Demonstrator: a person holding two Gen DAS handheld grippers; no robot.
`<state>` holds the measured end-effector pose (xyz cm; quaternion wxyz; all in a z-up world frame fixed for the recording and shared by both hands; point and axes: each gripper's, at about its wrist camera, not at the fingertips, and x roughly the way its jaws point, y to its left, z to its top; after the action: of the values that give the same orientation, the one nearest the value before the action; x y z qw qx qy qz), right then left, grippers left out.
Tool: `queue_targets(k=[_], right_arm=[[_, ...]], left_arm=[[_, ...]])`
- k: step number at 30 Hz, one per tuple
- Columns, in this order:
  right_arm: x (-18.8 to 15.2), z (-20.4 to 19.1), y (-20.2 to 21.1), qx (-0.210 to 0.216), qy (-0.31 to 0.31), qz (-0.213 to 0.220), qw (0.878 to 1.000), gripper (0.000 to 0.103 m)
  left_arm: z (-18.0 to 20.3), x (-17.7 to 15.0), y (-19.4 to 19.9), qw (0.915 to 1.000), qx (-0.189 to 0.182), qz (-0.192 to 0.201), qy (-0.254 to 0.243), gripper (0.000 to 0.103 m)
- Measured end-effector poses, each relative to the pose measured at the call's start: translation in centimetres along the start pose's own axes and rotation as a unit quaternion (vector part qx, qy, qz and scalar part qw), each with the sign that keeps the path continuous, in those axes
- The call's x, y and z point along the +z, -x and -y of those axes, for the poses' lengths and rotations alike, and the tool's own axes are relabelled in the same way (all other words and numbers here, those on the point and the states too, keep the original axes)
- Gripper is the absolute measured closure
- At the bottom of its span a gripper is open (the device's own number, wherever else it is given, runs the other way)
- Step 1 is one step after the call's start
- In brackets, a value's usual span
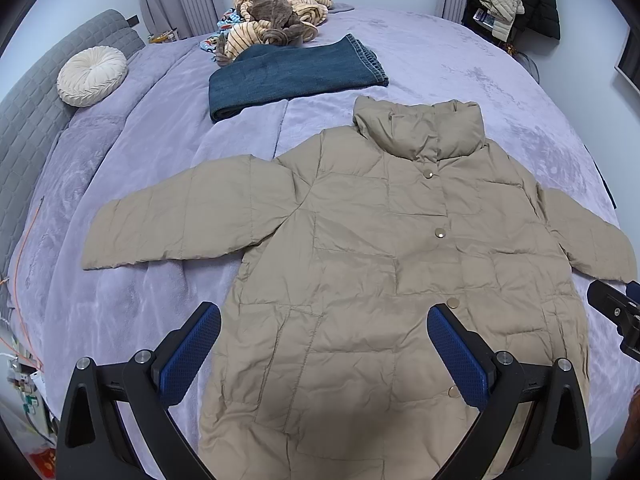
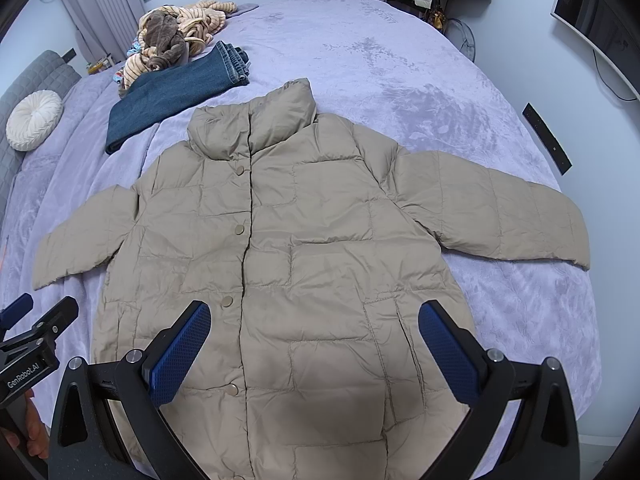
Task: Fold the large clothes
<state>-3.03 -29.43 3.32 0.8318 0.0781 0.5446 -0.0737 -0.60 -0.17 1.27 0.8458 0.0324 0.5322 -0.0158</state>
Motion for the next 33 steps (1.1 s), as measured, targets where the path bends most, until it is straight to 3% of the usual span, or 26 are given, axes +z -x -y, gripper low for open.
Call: queue_targets(k=[33], right_arm=[[0.14, -0.06, -0.07, -0.003, 0.002, -0.001, 1.000, 0.000]], left_arm=[[-0.71, -0.03, -0.10, 1.0000, 0.002, -0.004, 0.002, 0.000]])
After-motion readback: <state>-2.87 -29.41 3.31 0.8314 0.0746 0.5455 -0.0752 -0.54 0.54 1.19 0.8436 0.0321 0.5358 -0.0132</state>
